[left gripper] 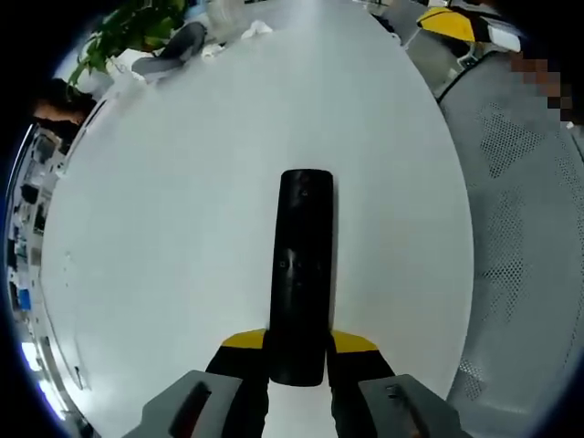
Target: Press the specified remote control buttons in sequence, fully releasing each button before pressing the next.
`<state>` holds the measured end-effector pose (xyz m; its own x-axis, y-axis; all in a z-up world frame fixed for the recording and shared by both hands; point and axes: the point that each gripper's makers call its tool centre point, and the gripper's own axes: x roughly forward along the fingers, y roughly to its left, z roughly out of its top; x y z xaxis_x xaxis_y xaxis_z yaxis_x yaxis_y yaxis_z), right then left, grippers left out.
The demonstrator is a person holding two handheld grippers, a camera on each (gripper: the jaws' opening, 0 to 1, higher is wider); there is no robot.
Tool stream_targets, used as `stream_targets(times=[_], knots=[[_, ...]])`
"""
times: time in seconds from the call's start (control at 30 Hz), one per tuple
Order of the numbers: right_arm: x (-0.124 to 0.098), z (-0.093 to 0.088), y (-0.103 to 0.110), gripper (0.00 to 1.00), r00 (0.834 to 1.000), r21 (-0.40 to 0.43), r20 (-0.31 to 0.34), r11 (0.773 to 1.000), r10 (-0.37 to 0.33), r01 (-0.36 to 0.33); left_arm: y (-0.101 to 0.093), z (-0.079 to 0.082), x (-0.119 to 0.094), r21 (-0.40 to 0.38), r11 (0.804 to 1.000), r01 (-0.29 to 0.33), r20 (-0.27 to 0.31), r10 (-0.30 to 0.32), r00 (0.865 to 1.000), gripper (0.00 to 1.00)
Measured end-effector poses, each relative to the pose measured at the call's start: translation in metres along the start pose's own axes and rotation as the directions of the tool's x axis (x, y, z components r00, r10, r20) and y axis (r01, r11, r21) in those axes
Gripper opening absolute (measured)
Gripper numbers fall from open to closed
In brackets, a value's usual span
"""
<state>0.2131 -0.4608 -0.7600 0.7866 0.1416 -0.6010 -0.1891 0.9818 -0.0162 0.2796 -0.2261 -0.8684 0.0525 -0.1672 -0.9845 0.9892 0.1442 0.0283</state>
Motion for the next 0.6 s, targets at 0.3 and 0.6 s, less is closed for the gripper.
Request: stream_targets(times=[0.3,0.6], knots=[[-0.0002,-0.0005,0.0006,0.0,1.0,0.0,-0.003,1.0,0.003,-0.003,-0.0032,0.0,0.0002,-0.017,1.0,-0.002,-0.009,0.002,1.0,0.23],[-0.0005,-0.0005,0.0001,0.0,1.0,0.012,-0.003,1.0,0.003,-0.003,-0.004,-0.0005,-0.0003,-0.035,0.999,0.005,0.027,-0.004,1.0,0.23]])
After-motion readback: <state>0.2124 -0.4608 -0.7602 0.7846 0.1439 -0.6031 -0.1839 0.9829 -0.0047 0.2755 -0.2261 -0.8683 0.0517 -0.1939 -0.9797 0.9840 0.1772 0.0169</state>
